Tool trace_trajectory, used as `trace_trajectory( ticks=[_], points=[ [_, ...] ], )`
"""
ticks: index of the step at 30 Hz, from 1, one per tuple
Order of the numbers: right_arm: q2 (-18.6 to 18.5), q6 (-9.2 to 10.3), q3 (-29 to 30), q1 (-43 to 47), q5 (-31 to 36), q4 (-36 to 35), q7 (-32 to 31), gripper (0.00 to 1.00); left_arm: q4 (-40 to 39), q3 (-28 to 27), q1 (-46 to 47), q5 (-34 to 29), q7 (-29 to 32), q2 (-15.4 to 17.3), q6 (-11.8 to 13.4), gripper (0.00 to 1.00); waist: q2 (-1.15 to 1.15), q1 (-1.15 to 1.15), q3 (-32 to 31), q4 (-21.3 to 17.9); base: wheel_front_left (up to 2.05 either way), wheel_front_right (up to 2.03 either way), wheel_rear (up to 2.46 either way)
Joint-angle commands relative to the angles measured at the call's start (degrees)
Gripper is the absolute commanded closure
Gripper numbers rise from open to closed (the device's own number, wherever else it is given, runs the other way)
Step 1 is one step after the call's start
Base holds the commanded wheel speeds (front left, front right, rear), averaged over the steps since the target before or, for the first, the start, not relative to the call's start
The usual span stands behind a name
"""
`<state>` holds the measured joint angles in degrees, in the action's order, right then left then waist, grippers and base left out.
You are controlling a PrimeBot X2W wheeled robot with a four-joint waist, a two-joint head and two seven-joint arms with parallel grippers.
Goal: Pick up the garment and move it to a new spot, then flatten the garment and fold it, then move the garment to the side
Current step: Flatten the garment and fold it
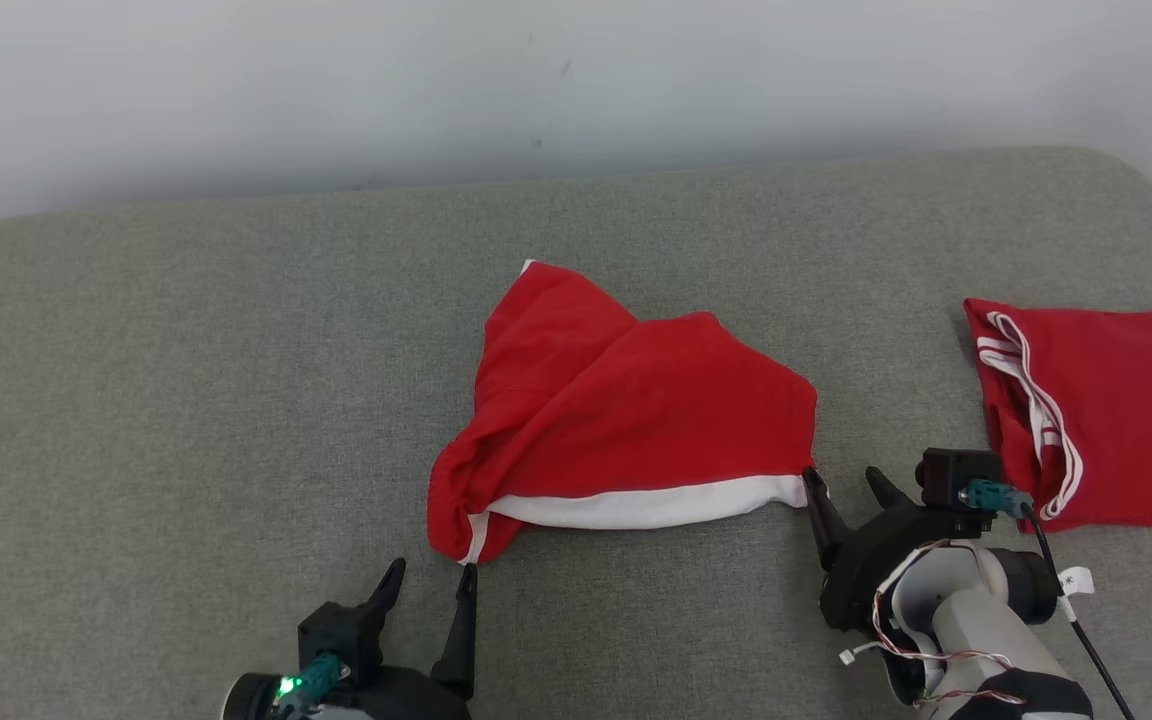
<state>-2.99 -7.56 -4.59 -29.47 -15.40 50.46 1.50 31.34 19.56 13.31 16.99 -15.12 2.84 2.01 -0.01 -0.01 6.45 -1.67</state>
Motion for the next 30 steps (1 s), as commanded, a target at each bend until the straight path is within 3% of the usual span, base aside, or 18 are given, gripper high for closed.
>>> trace_trajectory(
  ticks=[1, 17, 18, 19, 20, 21, 22, 23, 30],
  points=[
    [0.14, 0.18, -0.79, -0.89, -1.16, 0.85, 0.35, 0.00, 0.33, 0.48, 1.06, 0.53, 0.02, 0.09, 0.31, 0.00, 0.01, 0.01, 1.18, 0.18, 0.00, 0.00, 0.00],
    [0.16, 0.18, -8.79, -5.59, -7.74, 10.44, 1.97, 0.00, 3.27, 2.59, 4.59, 3.11, 0.01, 0.11, 2.36, 0.00, 0.01, 0.01, 2.76, -0.31, 0.00, 0.00, 0.00],
    [0.19, 0.17, -9.43, -5.71, -8.02, 10.87, 1.68, 0.00, 3.38, 2.63, 4.90, 3.13, 0.02, 0.10, 2.42, 0.19, 0.01, 0.01, 2.80, -0.28, 0.00, 0.00, 0.00],
    [0.24, 0.17, -10.08, -5.71, -8.29, 11.28, 1.34, 0.00, 3.48, 2.68, 5.10, 3.19, 0.01, 0.10, 2.42, 0.55, 0.01, 0.01, 2.84, -0.25, 0.00, 0.00, 0.00],
    [0.24, 0.17, -10.08, -5.71, -8.29, 11.28, 1.34, 0.00, 3.48, 2.68, 5.10, 3.19, 0.01, 0.10, 2.42, 0.55, 0.01, 0.01, 2.84, -0.25, 0.00, 0.00, 0.00],
    [0.27, 0.16, -10.74, -5.72, -8.67, 11.59, 1.06, 0.02, 3.42, 2.68, 5.32, 3.33, 0.02, 0.11, 2.34, 0.81, 0.01, 0.01, 2.86, -0.23, 0.00, 0.00, 0.00],
    [0.31, 0.16, -11.41, -5.79, -8.90, 11.96, 0.73, 0.80, 3.47, 2.76, 5.30, 3.45, 0.01, 0.11, 2.16, 1.00, 0.01, 0.01, 2.87, -0.20, 0.00, 0.00, 0.00],
    [0.37, 0.11, -12.12, -5.82, -9.27, 12.15, 0.53, 1.00, 3.68, 2.92, 5.23, 3.62, 0.02, 0.10, 1.93, 1.00, 0.01, 0.01, 2.84, -0.18, 0.00, 0.00, 0.00],
    [0.18, 0.09, -14.28, -5.96, -13.11, 10.48, 3.92, 1.00, 1.99, 3.85, 4.96, 5.52, 0.02, 0.10, 0.46, 1.00, 0.01, 0.01, 1.33, -0.21, 0.00, 0.00, 0.00]
  ],
)
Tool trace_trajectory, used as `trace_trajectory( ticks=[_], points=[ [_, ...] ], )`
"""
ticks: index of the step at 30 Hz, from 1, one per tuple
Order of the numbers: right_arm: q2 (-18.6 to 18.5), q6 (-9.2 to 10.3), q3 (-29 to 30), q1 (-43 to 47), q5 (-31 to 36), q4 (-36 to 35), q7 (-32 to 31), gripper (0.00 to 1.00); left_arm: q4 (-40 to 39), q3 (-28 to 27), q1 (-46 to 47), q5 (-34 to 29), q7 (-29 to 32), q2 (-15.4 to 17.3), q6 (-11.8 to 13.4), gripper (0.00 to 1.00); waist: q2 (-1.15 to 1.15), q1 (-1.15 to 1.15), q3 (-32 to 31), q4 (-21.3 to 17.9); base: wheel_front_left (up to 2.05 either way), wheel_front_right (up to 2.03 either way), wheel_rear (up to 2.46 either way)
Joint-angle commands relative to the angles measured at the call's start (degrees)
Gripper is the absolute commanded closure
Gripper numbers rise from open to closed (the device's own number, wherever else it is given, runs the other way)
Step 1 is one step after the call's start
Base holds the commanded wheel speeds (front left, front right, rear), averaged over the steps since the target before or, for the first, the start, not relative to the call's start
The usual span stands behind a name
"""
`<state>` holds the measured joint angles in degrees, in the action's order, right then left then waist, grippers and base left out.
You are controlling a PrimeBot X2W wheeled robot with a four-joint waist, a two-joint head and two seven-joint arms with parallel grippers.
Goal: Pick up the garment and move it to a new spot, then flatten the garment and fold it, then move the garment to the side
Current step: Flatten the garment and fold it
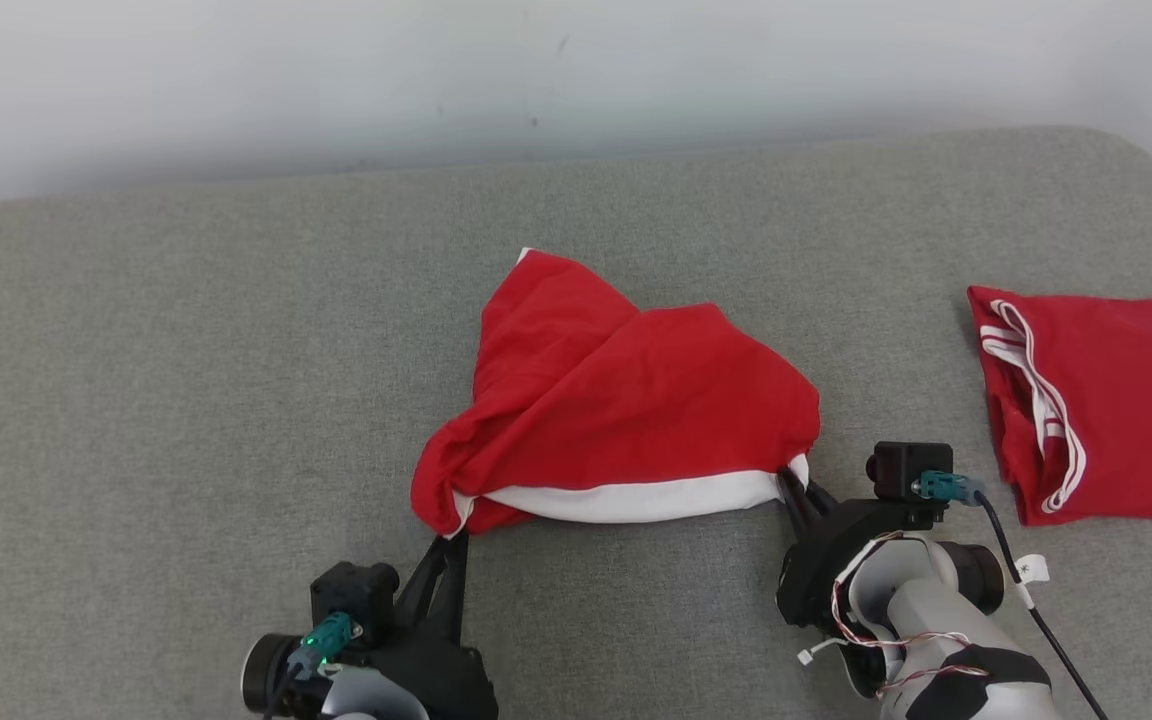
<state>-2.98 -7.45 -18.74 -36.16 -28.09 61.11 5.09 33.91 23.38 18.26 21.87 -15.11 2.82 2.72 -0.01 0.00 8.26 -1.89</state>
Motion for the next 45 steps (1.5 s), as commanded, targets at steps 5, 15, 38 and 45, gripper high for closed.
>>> trace_trajectory(
  ticks=[5, 15, 38, 45],
  points=[
    [0.12, -0.02, -0.16, 0.23, -2.75, -3.34, 3.86, 1.00, -5.48, -1.03, -0.37, 1.69, 0.00, 0.12, -1.68, 1.00, 0.01, 0.00, -2.06, -0.11, 0.00, 0.00, 0.00],
    [-3.90, -0.02, 1.53, -1.02, -2.24, -15.04, 5.04, 1.00, -12.47, -2.77, 4.02, 5.12, 0.49, 0.10, -5.05, 1.00, 0.01, 0.00, -4.32, -0.19, 0.00, 0.00, 0.00],
    [-0.78, -0.02, 9.28, -45.68, 0.24, -20.63, 0.27, 1.00, -12.94, -17.40, 54.51, 13.44, 16.60, 8.87, -1.08, 1.00, 0.01, 0.00, 27.74, -9.44, 0.00, 0.00, 0.00],
    [-0.21, -0.01, 12.25, -55.59, 2.52, -19.17, 9.82, 1.00, -11.87, -19.72, 64.03, 13.72, 6.63, 7.89, -3.35, 1.00, 0.01, 0.00, 32.68, -8.06, 0.00, 0.00, 0.00]
  ],
)
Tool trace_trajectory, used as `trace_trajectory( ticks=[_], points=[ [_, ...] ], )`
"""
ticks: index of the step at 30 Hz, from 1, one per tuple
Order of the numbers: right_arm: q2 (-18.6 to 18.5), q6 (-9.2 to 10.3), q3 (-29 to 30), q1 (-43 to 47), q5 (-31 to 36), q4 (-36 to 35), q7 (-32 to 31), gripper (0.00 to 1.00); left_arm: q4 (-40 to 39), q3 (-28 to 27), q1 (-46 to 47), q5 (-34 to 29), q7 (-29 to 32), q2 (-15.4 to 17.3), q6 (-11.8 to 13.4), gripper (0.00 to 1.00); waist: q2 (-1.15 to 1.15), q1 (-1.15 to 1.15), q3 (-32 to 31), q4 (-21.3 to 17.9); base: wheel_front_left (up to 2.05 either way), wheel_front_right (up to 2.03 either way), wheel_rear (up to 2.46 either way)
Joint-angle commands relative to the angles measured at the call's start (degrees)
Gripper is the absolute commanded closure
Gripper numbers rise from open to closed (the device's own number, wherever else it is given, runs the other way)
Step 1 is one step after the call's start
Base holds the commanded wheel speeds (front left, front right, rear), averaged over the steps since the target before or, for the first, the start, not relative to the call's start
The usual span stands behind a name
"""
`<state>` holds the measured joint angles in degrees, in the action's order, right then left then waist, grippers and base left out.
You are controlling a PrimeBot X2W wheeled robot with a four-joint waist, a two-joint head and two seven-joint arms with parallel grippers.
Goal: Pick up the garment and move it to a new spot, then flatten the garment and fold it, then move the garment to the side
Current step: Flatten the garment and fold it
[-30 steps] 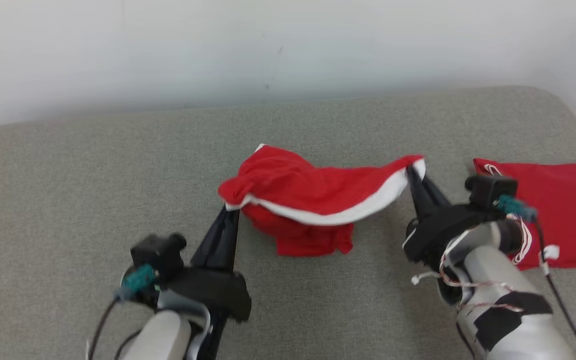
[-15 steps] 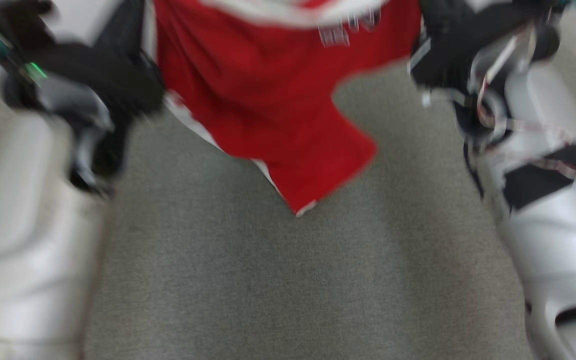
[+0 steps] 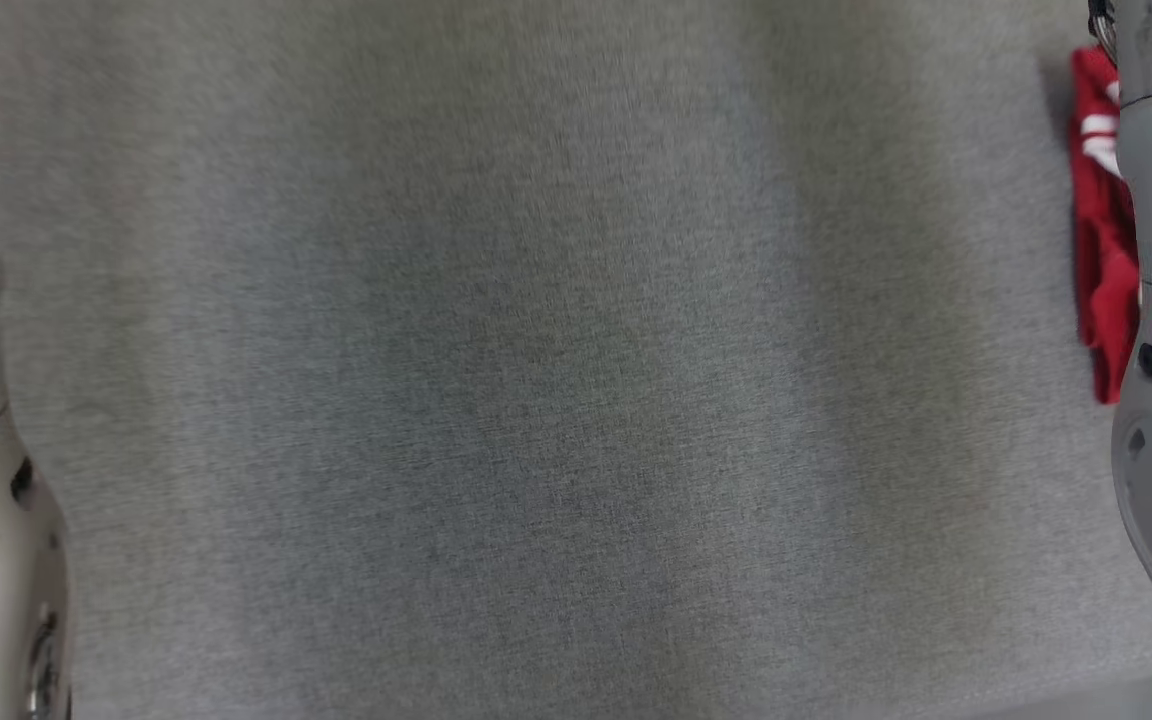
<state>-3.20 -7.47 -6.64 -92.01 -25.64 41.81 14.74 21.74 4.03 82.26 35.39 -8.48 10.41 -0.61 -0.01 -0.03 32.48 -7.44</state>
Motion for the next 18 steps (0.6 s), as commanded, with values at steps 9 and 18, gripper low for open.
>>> trace_trajectory(
  ticks=[9, 18],
  points=[
    [-1.57, -0.01, -6.10, 13.12, -3.45, -2.40, 0.48, 1.00, 6.15, 0.06, -14.44, 2.85, -5.63, -2.52, -5.11, 1.00, 0.01, 0.03, 4.71, 0.69, 0.00, 0.00, 0.00],
    [-9.81, 0.00, -16.18, 33.22, -12.55, -9.33, -5.86, 1.00, 4.05, 2.06, -39.89, 5.22, -6.34, -3.58, -6.48, 1.00, 0.01, 0.03, -7.44, 0.49, 0.00, 0.00, 0.00]
  ],
)
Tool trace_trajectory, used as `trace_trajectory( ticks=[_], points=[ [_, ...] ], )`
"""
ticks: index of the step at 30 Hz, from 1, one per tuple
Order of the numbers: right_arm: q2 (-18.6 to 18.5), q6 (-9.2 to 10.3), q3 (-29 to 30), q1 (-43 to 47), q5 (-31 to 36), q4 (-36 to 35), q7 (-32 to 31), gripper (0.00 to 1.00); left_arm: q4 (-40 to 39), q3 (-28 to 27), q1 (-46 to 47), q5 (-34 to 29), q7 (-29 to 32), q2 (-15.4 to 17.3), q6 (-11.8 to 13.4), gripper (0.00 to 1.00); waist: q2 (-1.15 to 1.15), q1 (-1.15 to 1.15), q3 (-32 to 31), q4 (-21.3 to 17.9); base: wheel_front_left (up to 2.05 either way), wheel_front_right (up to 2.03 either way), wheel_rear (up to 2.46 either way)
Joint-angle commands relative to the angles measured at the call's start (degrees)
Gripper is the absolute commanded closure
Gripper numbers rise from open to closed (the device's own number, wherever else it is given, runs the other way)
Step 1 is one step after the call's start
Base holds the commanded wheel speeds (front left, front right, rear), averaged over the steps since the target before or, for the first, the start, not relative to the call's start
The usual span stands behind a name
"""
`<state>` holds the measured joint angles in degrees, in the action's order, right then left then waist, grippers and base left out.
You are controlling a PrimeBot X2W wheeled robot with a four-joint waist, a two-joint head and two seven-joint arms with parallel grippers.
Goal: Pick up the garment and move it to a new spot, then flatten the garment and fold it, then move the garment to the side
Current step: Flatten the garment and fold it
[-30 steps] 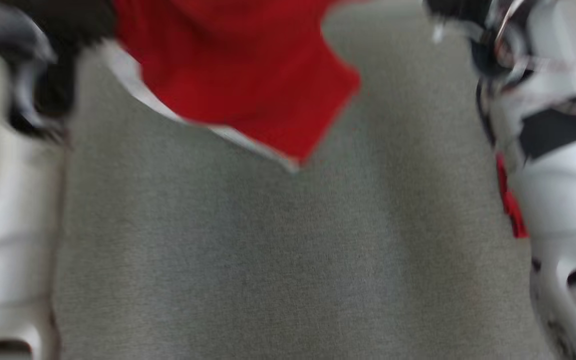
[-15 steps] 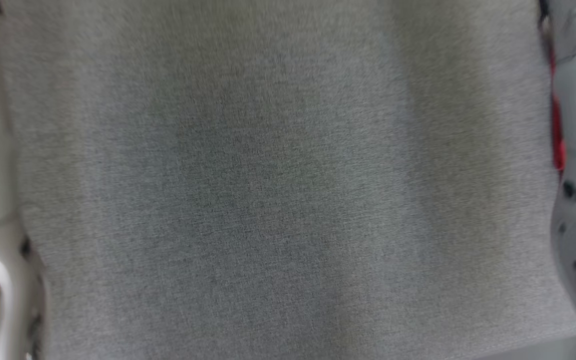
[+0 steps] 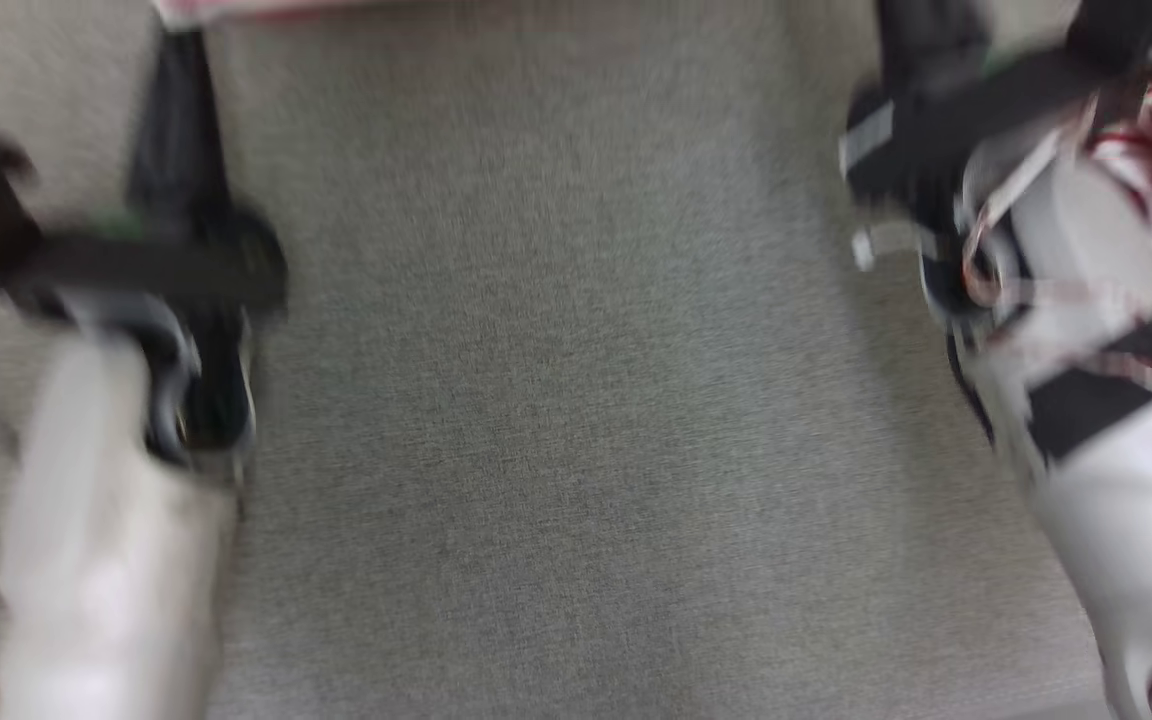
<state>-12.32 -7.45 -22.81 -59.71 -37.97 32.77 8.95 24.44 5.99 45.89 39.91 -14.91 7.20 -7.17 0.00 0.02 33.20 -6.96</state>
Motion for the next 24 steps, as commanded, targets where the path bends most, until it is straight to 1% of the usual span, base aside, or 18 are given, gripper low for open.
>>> trace_trajectory(
  ticks=[1, 3, 7, 11, 14, 15, 18, 19, 21, 24],
  points=[
    [-1.62, -0.01, -0.47, 3.77, -0.69, -1.22, -1.91, 1.00, 1.30, 0.23, -6.11, 1.38, 0.18, -0.60, 0.08, 1.00, 0.00, -0.02, -9.81, -0.02, 0.00, 0.00, 0.00],
    [-3.21, -0.01, -0.82, 8.95, -1.28, -3.48, -6.02, 1.00, 0.66, 1.30, -10.62, 0.63, 0.38, -0.34, 0.10, 1.00, 0.00, -0.02, -12.50, -0.16, 0.00, 0.00, 0.00],
    [-5.69, -0.01, 0.17, 19.33, 0.98, -7.80, -14.60, 1.00, -0.13, 2.65, -18.66, 0.98, 1.72, -0.78, 0.92, 1.00, 0.00, -0.02, -17.91, -0.57, 0.00, 0.00, 0.00],
    [-6.23, 0.00, 3.71, 30.02, 3.11, -14.05, -23.90, 1.00, -1.90, 4.28, -25.02, -0.15, 3.00, -0.46, 2.08, 1.00, 0.00, -0.02, -22.25, -0.33, 0.00, 0.00, 0.00],
    [-5.38, 0.00, 8.17, 37.88, 4.80, -19.72, -30.39, 1.00, -3.12, 4.89, -29.73, -0.78, 3.66, 0.16, 3.32, 1.00, 0.00, -0.02, -25.03, 0.00, 0.00, 0.00, 0.00],
    [-5.38, 0.00, 8.17, 37.88, 4.80, -19.72, -30.39, 1.00, -3.12, 4.89, -29.73, -0.78, 3.66, 0.16, 3.32, 1.00, 0.00, -0.02, -25.03, 0.00, 0.00, 0.00, 0.00],
    [-4.21, 0.07, 12.63, 45.95, 7.75, -25.33, -36.67, 1.00, -4.13, 6.02, -34.59, -0.66, 5.91, 0.42, 4.29, 1.00, 0.00, -0.02, -27.31, 0.55, 0.00, 0.00, 0.00],
    [-3.05, 0.07, 15.56, 51.06, 9.96, -28.99, -40.93, 1.00, -5.10, 6.89, -37.62, -0.69, 7.83, 0.92, 4.94, 1.00, 0.00, -0.02, -28.48, 0.96, 0.00, 0.00, 0.00],
    [-1.64, 0.07, 18.19, 55.84, 12.06, -32.24, -44.89, 1.00, -6.00, 7.81, -40.44, -0.72, 9.75, 1.38, 5.45, 1.00, 0.00, -0.02, -29.42, 1.42, 0.00, 0.00, 0.00],
    [1.36, 0.07, 21.48, 62.46, 13.17, -36.36, -50.24, 1.00, -7.51, 8.84, -44.32, -1.12, 12.16, 2.52, 6.39, 1.00, 0.00, -0.02, -30.51, 2.12, 0.00, 0.00, 0.00]
  ],
)
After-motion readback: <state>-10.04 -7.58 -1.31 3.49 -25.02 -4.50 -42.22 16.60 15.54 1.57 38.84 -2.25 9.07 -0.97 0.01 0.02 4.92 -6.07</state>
